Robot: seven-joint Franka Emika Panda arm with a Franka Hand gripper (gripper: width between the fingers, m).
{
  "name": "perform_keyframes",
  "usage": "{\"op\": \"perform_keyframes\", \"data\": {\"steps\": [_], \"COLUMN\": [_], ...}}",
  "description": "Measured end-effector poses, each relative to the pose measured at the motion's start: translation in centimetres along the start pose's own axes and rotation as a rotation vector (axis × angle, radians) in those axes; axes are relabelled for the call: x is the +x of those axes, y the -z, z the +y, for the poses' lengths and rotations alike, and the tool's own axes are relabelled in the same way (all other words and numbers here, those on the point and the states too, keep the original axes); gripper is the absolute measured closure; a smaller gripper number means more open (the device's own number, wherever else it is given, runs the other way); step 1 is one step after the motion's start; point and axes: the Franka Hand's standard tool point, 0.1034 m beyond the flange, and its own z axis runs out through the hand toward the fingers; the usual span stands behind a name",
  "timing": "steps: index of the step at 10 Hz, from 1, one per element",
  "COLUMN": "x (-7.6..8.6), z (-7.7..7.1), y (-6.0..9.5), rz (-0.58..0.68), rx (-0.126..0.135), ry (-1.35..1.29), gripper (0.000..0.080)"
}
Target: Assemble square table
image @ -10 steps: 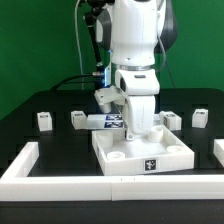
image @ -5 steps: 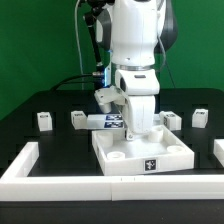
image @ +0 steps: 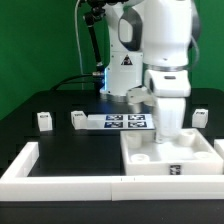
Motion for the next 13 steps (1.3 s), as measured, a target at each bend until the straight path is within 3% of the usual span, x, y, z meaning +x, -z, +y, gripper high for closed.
{"op": "perform_keyframes", "data": {"steps": [1,4,6,10,12,13], "x": [1.5,1.5,1.5,1.5,1.5,1.5], "z": [1.2,4.1,4.3,4.2,4.3,4.4], "y": [0.2,0.2,0.2,0.2,0.3,0.3], "rz": [0.002,-0.003,-0.025,-0.027,-0.027,-0.026], "rx": [0.000,-0.011,0.033,0.035,0.031,0.029], "ry": [-0.003,-0.015,-0.048,-0.060,-0.060,-0.060], "gripper": [0.0751,0.0750,0.0750,0.0740,0.0378,0.0378]}}
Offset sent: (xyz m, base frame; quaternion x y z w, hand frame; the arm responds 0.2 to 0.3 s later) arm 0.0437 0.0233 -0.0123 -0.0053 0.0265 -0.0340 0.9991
